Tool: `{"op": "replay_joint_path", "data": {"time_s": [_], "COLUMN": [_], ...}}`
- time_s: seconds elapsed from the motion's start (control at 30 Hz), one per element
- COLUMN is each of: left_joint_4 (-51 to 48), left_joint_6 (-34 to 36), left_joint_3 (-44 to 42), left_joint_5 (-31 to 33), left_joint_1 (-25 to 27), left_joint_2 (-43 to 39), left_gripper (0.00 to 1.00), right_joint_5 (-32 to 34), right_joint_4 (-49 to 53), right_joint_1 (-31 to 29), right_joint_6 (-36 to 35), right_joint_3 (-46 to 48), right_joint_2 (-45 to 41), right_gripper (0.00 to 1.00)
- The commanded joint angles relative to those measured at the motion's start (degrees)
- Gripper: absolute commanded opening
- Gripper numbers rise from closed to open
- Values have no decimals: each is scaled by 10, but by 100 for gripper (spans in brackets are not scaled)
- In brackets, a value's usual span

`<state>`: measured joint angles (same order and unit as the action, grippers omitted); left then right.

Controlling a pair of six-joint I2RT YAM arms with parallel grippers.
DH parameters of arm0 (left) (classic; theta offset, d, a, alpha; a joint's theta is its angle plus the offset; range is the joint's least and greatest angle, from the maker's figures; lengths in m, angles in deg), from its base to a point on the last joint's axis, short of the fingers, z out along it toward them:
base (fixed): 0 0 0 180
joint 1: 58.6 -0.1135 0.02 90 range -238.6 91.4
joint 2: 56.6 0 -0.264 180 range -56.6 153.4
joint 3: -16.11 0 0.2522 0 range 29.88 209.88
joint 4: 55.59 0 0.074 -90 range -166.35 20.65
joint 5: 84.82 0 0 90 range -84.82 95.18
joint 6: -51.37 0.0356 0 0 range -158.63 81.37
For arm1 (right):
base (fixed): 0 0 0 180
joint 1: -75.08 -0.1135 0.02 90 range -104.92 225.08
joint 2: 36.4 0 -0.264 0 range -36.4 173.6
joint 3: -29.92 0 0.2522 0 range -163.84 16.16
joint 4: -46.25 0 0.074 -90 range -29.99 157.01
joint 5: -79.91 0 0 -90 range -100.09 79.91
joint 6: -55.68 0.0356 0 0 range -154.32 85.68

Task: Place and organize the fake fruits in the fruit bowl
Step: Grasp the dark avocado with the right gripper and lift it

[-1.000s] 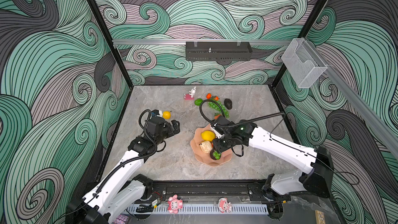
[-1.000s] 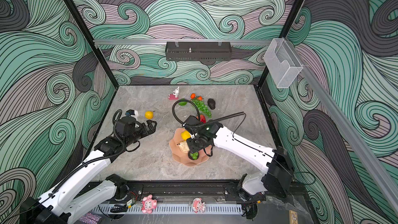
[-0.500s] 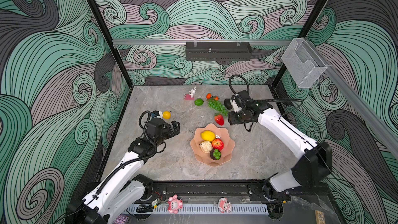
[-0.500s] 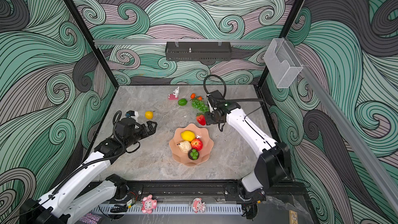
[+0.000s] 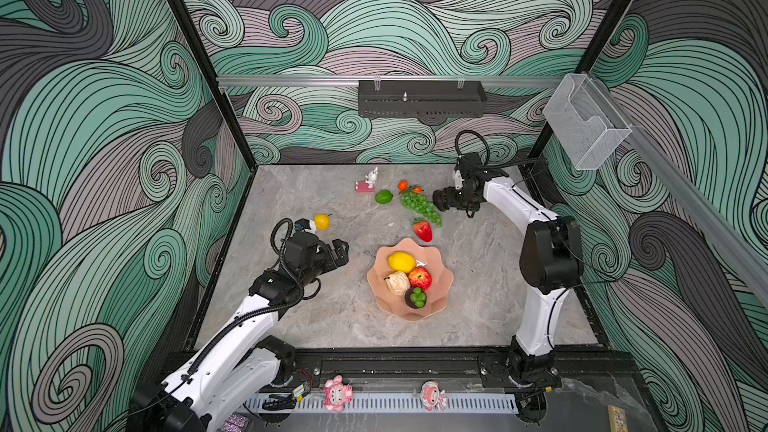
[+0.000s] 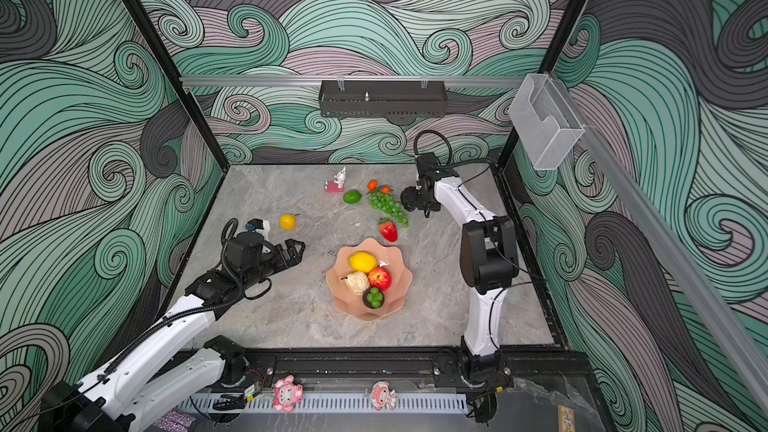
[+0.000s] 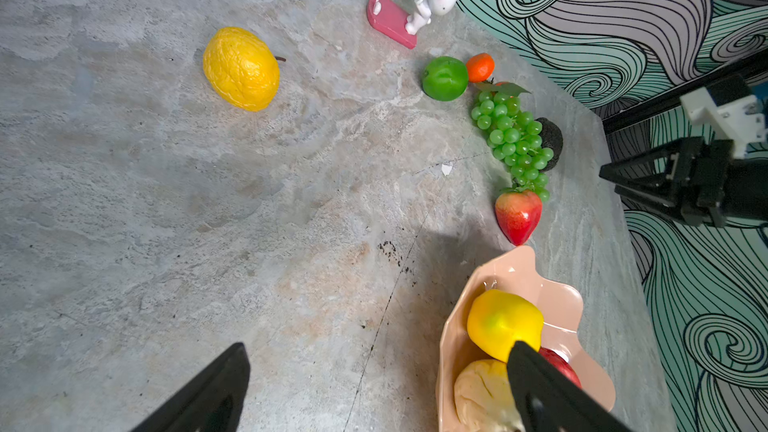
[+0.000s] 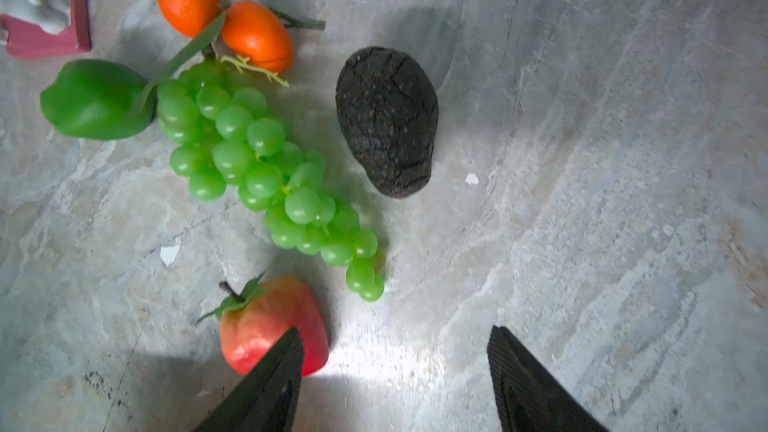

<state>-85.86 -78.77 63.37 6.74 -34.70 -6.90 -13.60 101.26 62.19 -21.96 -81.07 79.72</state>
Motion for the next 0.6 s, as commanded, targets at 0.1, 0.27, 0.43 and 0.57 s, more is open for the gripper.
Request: {"op": "replay_joint_path", "data": {"time_s": [0.1,0.27,0.43,0.57], "left_joint_4": [34,36,48,60], "left_joint_6": [8,21,25,24], "left_joint_3": [6,11,12,10], "left_joint_5": [-24,-48,-56,-53], "left_joint_1": [8,8,8,7], "left_joint_2": [17,32,46,56], "left_gripper": [99,99,99,99], "right_joint_5": [-31,-41,-38,-47], "right_joint_4": [-11,5,25,28], "right_joint_1": [16,23,24,23], "right_joint_6": [-1,-3,-4,-4], "right_joint_3": [-87,-162,-220,-243], "right_joint_2": [84,142,189,213], "right_gripper": [76,76,75,74]}}
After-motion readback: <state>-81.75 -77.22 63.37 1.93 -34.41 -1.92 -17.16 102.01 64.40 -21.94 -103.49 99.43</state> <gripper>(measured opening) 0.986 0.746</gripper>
